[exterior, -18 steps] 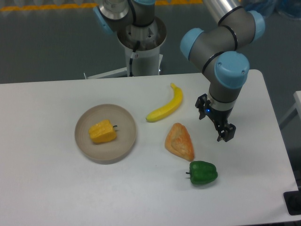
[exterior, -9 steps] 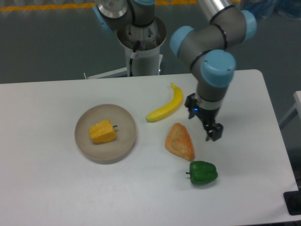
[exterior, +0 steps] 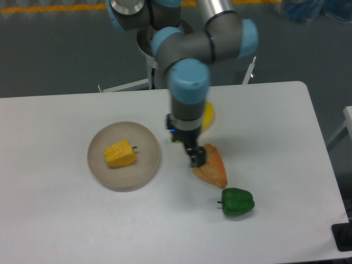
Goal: Pick up the yellow pepper from the plate
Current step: 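Move the gripper over the plate and lower onto the yellow pepper, then close the gripper around the yellow pepper on the plate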
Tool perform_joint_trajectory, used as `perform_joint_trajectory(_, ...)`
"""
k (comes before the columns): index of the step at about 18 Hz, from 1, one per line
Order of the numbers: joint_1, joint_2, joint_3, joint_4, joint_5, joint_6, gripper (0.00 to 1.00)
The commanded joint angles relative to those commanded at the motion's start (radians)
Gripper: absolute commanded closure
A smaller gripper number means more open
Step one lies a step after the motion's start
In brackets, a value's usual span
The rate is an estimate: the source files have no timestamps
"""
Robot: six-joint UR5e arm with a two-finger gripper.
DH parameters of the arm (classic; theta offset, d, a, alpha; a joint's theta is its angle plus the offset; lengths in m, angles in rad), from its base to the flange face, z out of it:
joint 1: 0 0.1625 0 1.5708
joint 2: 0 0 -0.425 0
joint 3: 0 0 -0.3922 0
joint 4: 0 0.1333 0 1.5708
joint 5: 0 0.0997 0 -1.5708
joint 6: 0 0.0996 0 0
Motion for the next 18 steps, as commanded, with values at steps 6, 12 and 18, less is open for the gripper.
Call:
perform_joint_trajectory(6,-0.101,-0.011,-0.061,0.009,0.002,-0.094,0.00)
perform_joint_trajectory(12,-0.161,-0.049,-0.091,0.083,0.005,-0.126,0.00)
perform_joint_trajectory(18,-0.170,-0.107,-0.098,0.126,0.009,-0.115,0.00)
